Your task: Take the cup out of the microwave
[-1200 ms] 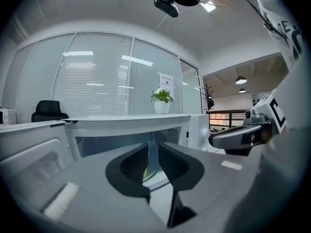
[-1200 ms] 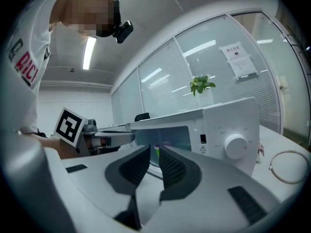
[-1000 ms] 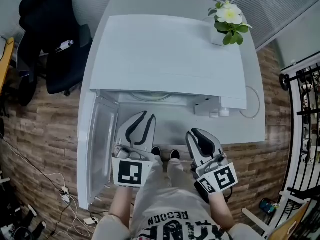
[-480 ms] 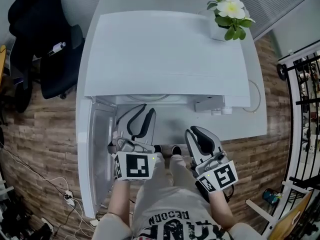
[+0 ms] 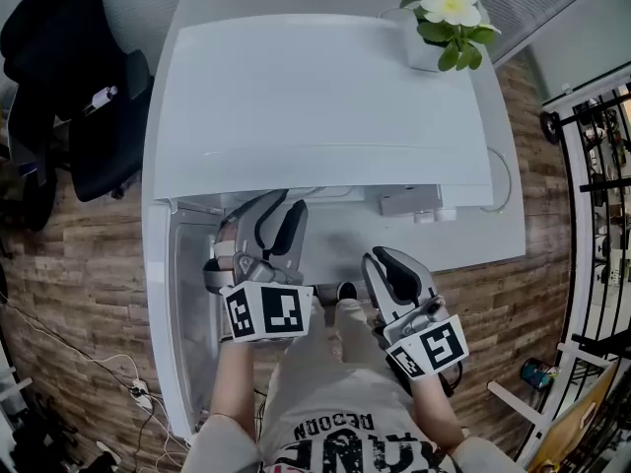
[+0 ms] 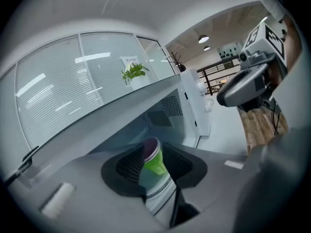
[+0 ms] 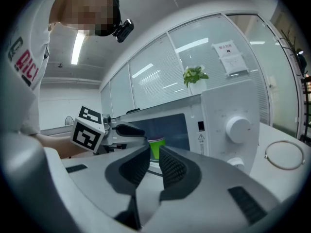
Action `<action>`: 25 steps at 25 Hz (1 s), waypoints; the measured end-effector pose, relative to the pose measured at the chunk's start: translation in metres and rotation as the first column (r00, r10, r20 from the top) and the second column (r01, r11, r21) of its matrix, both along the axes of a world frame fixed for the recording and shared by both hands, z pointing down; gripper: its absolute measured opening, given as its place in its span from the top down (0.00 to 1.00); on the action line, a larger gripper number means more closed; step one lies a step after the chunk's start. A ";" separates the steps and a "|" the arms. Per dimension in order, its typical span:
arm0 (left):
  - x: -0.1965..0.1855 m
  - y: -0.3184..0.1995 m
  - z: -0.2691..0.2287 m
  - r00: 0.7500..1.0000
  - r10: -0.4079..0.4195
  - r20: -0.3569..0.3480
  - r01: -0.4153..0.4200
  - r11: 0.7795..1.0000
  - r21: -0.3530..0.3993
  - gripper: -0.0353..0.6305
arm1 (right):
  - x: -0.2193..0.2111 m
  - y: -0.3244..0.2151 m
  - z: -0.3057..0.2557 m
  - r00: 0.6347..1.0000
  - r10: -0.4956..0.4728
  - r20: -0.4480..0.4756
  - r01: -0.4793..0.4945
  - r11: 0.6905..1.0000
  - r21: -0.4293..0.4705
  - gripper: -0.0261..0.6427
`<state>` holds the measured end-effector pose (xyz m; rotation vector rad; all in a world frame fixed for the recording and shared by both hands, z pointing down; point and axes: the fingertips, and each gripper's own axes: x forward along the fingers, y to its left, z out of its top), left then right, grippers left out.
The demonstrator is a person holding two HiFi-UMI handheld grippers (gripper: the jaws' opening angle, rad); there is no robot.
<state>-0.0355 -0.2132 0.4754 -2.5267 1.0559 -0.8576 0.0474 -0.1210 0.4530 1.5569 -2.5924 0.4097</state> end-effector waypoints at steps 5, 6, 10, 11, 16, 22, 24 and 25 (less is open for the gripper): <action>0.002 -0.005 0.007 0.995 0.030 0.099 -0.033 0.999 0.022 0.74 | 0.002 0.000 0.002 1.000 0.011 0.005 -0.010 1.000 -0.007 0.86; 0.002 -0.006 0.008 0.993 0.034 0.117 -0.037 0.999 0.025 0.73 | 0.003 0.001 0.002 1.000 0.012 0.005 -0.012 1.000 -0.008 0.86; 0.002 -0.010 0.011 0.985 0.045 0.167 -0.052 0.998 0.039 0.73 | 0.004 0.000 0.003 1.000 0.018 0.006 -0.018 1.000 -0.013 0.86; 0.003 -0.011 0.012 0.983 0.052 0.175 -0.060 0.997 0.040 0.73 | 0.005 0.000 0.003 1.000 0.019 0.005 -0.019 1.000 -0.013 0.86; 0.008 -0.011 0.019 0.969 0.087 0.232 -0.098 0.995 0.036 0.73 | 0.006 0.001 0.004 1.000 0.022 0.004 -0.022 1.000 -0.018 0.86; 0.010 -0.016 0.026 0.945 0.118 0.305 -0.132 0.991 0.024 0.72 | 0.010 0.001 0.006 0.999 0.035 0.006 -0.035 0.999 -0.023 0.86; 0.010 -0.018 0.028 0.939 0.125 0.319 -0.137 0.990 0.016 0.72 | 0.012 0.001 0.006 0.999 0.043 0.010 -0.043 0.999 -0.024 0.86; 0.010 -0.019 0.030 0.936 0.129 0.328 -0.140 0.990 0.011 0.72 | 0.012 0.001 0.006 0.999 0.046 0.012 -0.046 0.999 -0.025 0.86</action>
